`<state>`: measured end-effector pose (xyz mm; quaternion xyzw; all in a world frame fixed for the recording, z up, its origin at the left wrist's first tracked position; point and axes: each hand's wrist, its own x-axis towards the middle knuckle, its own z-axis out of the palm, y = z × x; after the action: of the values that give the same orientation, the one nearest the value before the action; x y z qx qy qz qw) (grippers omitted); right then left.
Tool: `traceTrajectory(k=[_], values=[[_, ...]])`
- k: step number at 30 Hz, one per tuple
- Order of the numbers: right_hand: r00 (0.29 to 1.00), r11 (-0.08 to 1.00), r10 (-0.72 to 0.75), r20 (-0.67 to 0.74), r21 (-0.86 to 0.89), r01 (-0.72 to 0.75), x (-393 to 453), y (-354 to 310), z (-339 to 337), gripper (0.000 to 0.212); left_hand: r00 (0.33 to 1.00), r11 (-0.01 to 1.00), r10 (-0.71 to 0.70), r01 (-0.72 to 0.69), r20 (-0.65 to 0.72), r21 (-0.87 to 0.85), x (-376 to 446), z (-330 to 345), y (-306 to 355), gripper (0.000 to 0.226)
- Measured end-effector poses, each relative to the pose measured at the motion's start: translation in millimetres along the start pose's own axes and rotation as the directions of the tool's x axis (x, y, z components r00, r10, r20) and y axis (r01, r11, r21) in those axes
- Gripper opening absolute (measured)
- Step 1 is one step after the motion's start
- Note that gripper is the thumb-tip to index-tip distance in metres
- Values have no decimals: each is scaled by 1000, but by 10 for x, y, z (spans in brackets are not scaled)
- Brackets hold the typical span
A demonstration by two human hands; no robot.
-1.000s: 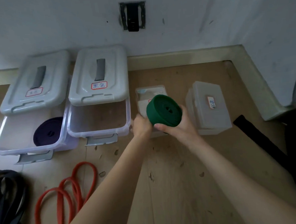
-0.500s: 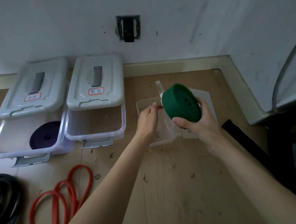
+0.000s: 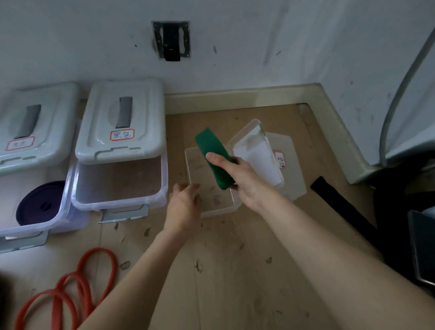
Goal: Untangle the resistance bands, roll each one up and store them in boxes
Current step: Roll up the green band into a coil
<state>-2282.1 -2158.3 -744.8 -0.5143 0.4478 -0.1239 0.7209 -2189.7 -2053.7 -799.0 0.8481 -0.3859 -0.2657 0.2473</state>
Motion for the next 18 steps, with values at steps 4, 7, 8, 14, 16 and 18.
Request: traceTrajectory(k=[4, 7, 8, 14, 16, 18], values=[[993, 936, 2, -119, -349, -44, 217, 251, 175, 92, 991, 974, -128, 119, -34, -194, 102, 71, -33, 40], [965, 802, -71, -253, -590, -95, 323, 411, 227, 96, 987, 948, -155, 137, -39, -287, 98, 95, -114, 37], [947, 742, -110, -302, -659, -124, 343, 469, 239, 100, 988, 944, -145, 123, -49, -306, 89, 101, -139, 32], [876, 594, -238, -420, -776, -211, 372, 653, 363, 114, 980, 927, -147, 90, -134, -363, 37, 153, -158, 16], [882, 587, -242, -405, -785, -199, 380, 648, 354, 114, 975, 927, -151, 82, -162, -367, 19, 168, -151, 18], [886, 578, -239, -398, -791, -199, 382, 651, 335, 113, 968, 923, -156, 73, -194, -377, 6, 177, -136, 20]])
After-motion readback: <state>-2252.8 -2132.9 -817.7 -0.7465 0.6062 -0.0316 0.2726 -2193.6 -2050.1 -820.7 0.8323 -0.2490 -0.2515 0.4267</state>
